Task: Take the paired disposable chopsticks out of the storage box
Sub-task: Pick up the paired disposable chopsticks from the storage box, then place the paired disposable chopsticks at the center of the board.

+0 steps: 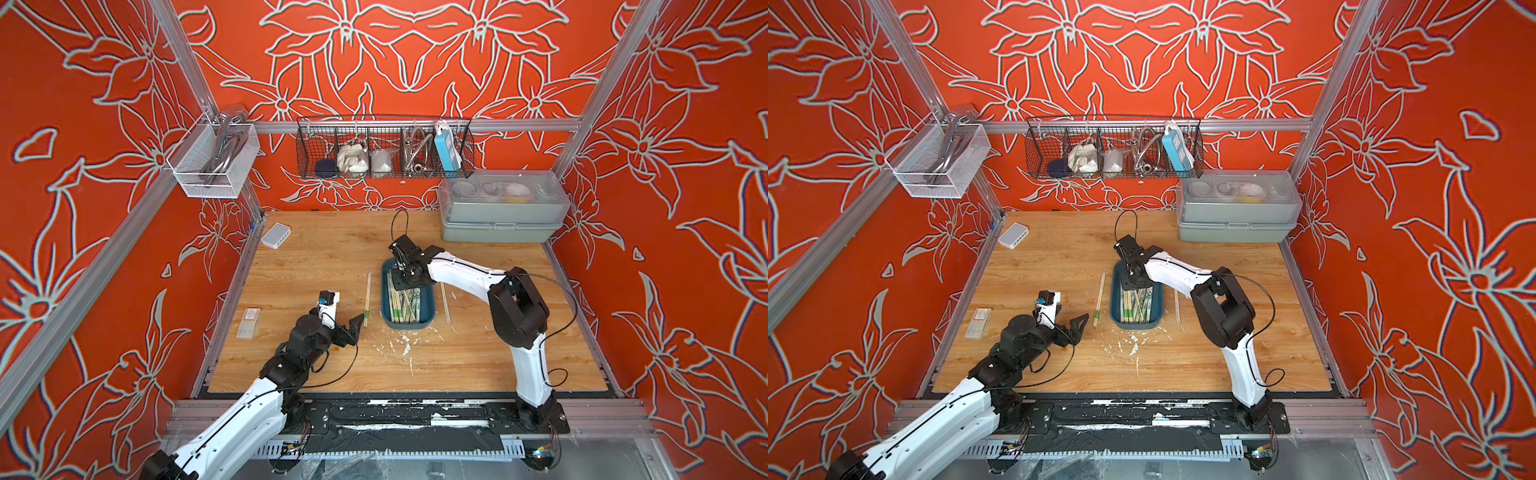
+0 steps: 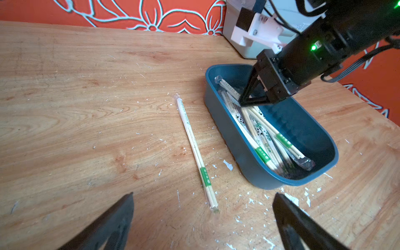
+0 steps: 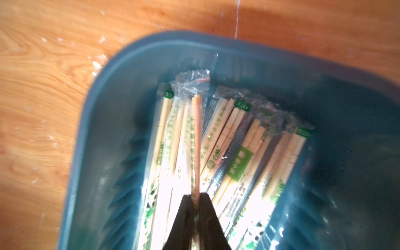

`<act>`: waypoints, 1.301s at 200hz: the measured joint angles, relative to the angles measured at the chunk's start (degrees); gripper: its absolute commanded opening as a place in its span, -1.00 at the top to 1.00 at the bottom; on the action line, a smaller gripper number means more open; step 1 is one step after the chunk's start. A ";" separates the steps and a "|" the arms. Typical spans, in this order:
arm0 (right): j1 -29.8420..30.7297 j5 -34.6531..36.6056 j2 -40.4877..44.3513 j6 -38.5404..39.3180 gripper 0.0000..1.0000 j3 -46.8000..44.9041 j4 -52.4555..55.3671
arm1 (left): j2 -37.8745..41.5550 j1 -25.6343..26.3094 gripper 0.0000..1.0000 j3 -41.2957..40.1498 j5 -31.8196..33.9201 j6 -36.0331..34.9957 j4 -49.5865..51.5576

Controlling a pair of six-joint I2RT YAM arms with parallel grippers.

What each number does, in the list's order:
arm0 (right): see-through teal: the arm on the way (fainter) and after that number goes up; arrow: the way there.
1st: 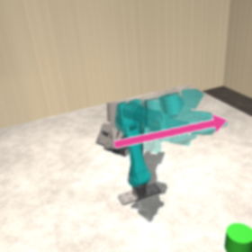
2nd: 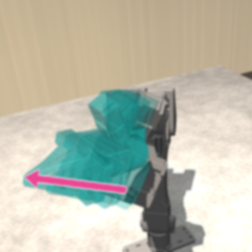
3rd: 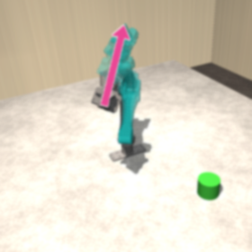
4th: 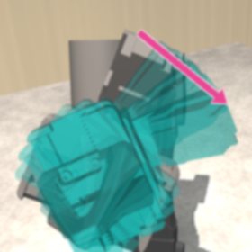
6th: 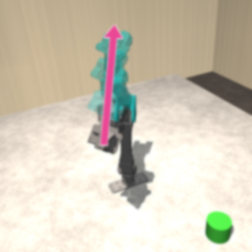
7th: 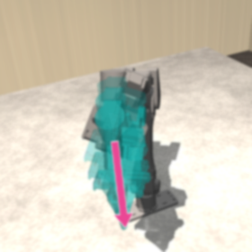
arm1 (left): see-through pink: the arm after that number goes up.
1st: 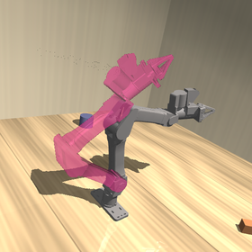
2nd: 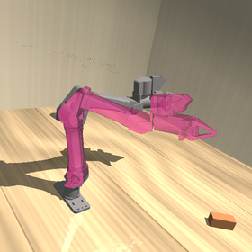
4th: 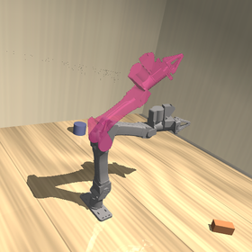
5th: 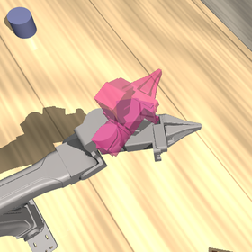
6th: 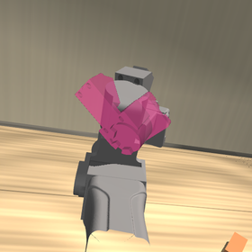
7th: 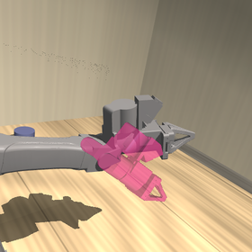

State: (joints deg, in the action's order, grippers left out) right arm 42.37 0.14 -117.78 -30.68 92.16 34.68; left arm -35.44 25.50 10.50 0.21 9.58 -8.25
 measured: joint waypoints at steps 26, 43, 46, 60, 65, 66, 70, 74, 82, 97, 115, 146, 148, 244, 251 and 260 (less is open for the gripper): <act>-0.33 -0.11 2.29 -0.17 0.91 0.02 0.13 | 0.50 0.02 -1.00 0.00 0.09 -0.02 0.00; -0.61 -0.35 4.13 -0.24 0.92 0.02 0.17 | 0.87 0.02 -1.00 0.00 0.11 -0.02 0.00; -0.68 -0.42 4.63 -0.26 0.91 0.02 0.17 | 0.94 0.00 -1.00 0.00 0.11 -0.02 0.00; -1.22 -0.76 6.58 -0.42 0.92 -0.02 0.13 | 1.14 0.02 -1.00 0.00 0.11 -0.02 0.00; -1.57 -1.09 7.41 -0.44 0.92 -0.11 0.09 | 1.18 0.02 -1.00 0.00 0.11 -0.02 0.00; -1.64 -1.18 7.63 -0.44 0.91 -0.13 0.04 | 1.18 0.02 -1.00 0.00 0.11 -0.02 0.00; -1.97 -1.33 8.37 -0.48 0.91 -0.24 0.02 | 1.20 0.00 -1.00 0.00 0.11 -0.02 0.02; -2.16 -1.53 8.96 -0.52 0.92 -0.39 -0.11 | 1.20 0.02 -1.00 0.00 0.11 -0.02 0.02; -2.82 -1.95 10.38 -0.57 0.92 -0.72 -0.17 | 1.20 0.00 -1.00 0.00 0.09 -0.02 0.00; -4.00 -2.75 12.26 -0.55 0.91 -1.16 -0.07 | 1.20 0.02 -1.00 0.00 0.09 -0.02 0.00; -5.73 -3.58 14.19 -0.55 0.92 -2.69 -0.24 | 1.11 0.00 -1.00 0.00 0.09 -0.02 0.00; -10.64 -4.96 17.92 0.07 0.91 -8.07 0.28 | 0.92 0.02 -1.00 0.00 0.07 -0.02 -0.02; -10.97 -4.96 18.10 0.15 0.91 -8.31 0.37 | 0.92 0.02 -1.00 0.00 0.07 -0.02 0.00; -21.40 0.02 17.31 5.90 0.91 -21.40 -0.33 | 0.00 0.02 -1.00 0.00 -0.09 -0.02 -0.04; -21.44 0.04 16.63 6.21 0.91 -21.44 -1.05 | 0.00 0.02 -1.00 0.00 -0.09 0.00 -0.04; -21.44 0.04 15.85 6.60 0.91 -21.49 -2.01 | 0.02 0.02 -1.00 0.00 -0.09 0.00 -0.04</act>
State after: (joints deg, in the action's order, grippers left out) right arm 20.93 0.19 -101.93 -24.08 70.67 32.67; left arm -35.42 25.52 10.50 0.12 9.58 -8.29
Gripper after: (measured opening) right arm 0.100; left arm 0.999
